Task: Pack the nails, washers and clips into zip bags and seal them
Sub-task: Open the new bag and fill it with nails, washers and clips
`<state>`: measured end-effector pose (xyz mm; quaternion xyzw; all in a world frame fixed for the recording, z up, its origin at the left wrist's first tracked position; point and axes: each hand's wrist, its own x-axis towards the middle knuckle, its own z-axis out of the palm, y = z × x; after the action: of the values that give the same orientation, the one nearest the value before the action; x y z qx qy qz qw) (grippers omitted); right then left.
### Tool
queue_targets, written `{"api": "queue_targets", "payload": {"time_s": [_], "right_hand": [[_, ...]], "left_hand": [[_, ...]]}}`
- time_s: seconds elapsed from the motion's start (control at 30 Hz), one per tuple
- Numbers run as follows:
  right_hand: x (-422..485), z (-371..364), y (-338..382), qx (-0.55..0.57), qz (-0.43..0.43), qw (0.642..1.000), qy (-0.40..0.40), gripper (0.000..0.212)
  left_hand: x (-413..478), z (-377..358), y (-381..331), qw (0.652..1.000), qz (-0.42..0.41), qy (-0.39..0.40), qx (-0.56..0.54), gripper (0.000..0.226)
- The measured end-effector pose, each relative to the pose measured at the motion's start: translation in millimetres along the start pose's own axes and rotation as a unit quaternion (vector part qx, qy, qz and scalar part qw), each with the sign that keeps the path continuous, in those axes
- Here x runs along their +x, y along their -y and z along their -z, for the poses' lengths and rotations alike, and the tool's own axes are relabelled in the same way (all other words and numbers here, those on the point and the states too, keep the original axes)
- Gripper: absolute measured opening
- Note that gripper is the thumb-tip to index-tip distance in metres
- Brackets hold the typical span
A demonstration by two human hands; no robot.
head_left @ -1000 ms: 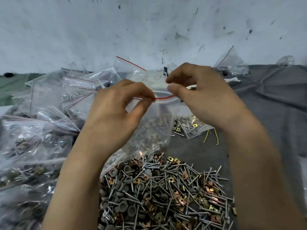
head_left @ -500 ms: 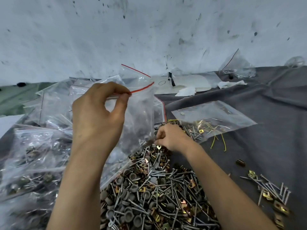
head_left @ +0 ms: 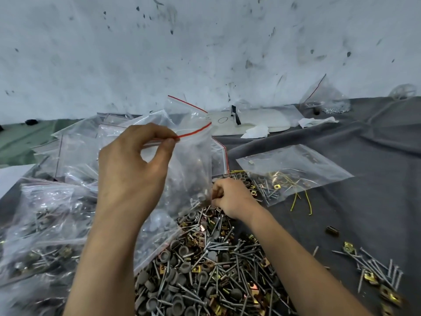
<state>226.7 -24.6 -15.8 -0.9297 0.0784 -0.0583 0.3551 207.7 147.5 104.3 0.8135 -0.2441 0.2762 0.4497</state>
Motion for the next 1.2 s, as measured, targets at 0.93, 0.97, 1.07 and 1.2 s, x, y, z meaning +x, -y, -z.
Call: {"api": "queue_targets", "payload": {"time_s": [0.93,0.97,1.07,1.2], "right_hand": [[-43.3,79.3,70.7,0.278,0.186,0.920,-0.204,0.017],[-41.2,77.5,69.0,0.262,0.181,0.923,-0.214,0.015],[-33.6,75.3,61.9,0.278,0.179,0.904,-0.270,0.011],[-19.1,63.8,33.7,0.171,0.069,0.954,-0.234,0.016]], "left_hand": [[-3.2,-6.5,-5.3,0.996,-0.016,0.080,-0.040,0.022],[-3.2,-6.4,-5.2,0.996,-0.018,0.080,-0.039,0.023],[-2.4,-5.5,-3.4,0.997,-0.010,0.070,-0.037,0.018],[-1.8,-4.1,-1.0,0.998,0.001,0.053,-0.042,0.017]]}}
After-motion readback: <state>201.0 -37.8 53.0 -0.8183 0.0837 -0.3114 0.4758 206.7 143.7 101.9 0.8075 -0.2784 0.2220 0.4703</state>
